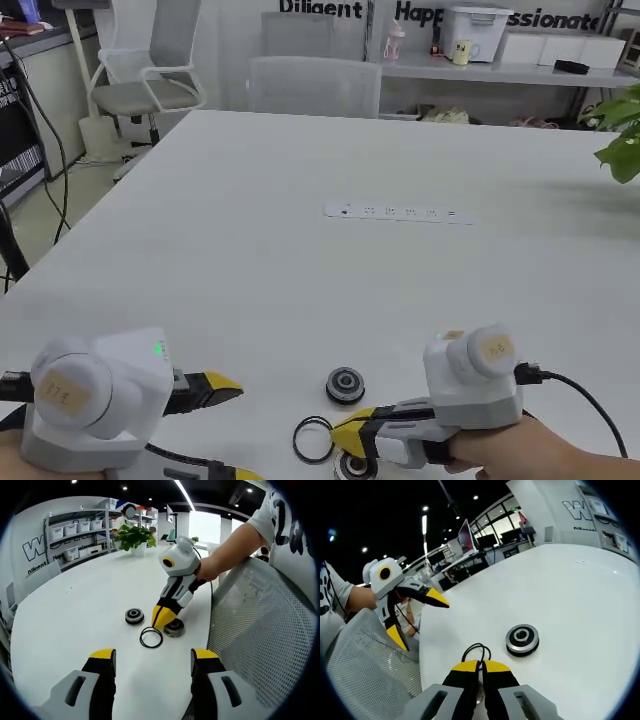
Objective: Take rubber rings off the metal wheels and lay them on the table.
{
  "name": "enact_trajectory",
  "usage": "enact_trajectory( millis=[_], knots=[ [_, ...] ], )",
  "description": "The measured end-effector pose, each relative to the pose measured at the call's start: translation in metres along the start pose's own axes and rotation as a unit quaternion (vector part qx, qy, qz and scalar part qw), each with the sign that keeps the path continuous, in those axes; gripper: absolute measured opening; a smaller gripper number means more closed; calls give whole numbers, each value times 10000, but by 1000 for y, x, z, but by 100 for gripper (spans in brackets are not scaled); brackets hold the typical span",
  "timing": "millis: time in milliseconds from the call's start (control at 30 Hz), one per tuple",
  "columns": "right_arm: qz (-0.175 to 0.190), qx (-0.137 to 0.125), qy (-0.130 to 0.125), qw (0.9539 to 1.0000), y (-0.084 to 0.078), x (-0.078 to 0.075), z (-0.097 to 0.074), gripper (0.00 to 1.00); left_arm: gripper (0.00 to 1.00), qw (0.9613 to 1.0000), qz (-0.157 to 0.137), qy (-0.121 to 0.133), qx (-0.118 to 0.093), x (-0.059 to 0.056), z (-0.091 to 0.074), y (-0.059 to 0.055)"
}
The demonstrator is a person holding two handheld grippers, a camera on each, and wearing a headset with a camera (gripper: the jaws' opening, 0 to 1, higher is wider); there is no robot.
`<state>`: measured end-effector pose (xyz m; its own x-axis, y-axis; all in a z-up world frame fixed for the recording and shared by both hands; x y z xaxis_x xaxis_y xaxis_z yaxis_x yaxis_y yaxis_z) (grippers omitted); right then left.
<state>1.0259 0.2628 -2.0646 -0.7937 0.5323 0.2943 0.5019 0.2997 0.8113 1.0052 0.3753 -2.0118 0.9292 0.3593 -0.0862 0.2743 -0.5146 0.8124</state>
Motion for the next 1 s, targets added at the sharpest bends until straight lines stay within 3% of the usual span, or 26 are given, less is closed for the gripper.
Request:
enact_trajectory(
  millis=[367,600,1000],
  knots=[
    [-13,10,-83,10000,1,-2,0,1,58,10000,-3,20,11,1,-1,0],
    [8,-113,-102,9999,6,-4,-7,4,58,10000,11,11,20,1,0,1],
    [-3,-426,-226,9988,18,-17,-29,9,57,10000,-44,22,-70,10,5,16]
  ],
)
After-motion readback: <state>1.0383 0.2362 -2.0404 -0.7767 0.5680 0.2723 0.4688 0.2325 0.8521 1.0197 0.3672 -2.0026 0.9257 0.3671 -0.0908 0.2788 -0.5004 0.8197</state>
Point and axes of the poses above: the centre of the closed fingertips' face, and the gripper's own axes: z roughly forward along the fingers, x roughly to its left, y roughly out of its top, the point moved 3 cm from there along -z, roughly backward along the fingers, and after that the axes turned 7 degrees about -z, right-handed, at the moved point
